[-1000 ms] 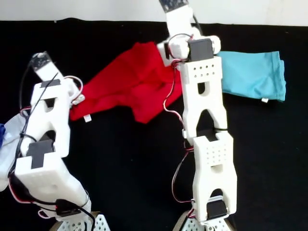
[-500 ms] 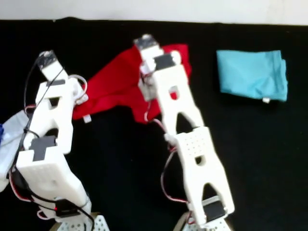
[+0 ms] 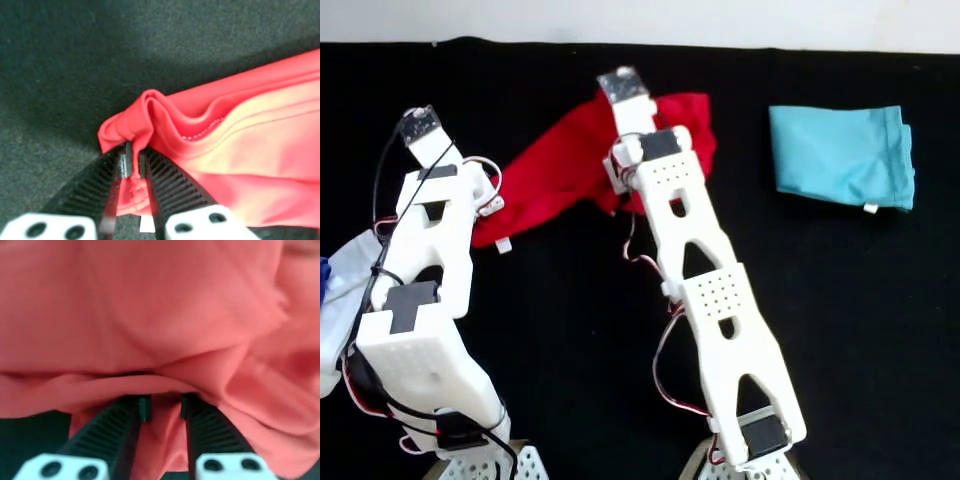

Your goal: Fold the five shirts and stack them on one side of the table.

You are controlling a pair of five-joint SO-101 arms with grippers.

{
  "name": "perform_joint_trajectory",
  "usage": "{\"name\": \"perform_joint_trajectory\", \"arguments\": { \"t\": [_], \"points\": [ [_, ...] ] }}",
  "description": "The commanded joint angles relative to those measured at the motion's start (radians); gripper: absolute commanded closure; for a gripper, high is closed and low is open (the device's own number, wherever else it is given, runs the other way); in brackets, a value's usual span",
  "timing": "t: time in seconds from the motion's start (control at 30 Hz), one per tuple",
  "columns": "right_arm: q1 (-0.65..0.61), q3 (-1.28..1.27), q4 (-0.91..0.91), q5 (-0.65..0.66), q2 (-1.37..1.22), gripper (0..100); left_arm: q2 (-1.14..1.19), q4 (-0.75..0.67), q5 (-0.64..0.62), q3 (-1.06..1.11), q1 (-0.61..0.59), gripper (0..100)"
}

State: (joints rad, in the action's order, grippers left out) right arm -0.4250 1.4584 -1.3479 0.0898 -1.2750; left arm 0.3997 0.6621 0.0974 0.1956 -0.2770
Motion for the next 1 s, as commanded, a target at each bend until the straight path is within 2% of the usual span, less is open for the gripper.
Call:
{"name": "perform_joint_trajectory", "arguments": {
  "t": [0.0, 0.2, 0.6, 0.77, 0.97],
  "points": [
    [0.018, 0.045, 0.056, -0.008, 0.016, 88.9, 0.008, -0.011, 0.000, -0.015, 0.021, 99],
    [0.045, 0.117, -0.012, -0.011, 0.064, 78.6, 0.008, -0.011, 0.000, -0.015, 0.021, 99],
    [0.050, 0.282, -0.357, -0.003, 0.191, 78.5, 0.010, -0.011, 0.002, -0.015, 0.021, 99],
    [0.058, 0.263, -0.417, 0.158, 0.196, 78.6, 0.012, -0.011, 0.002, -0.015, 0.021, 99],
    [0.007, 0.114, -0.418, 0.198, 0.205, 78.6, 0.013, -0.008, 0.002, -0.028, 0.019, 99]
  ]
}}
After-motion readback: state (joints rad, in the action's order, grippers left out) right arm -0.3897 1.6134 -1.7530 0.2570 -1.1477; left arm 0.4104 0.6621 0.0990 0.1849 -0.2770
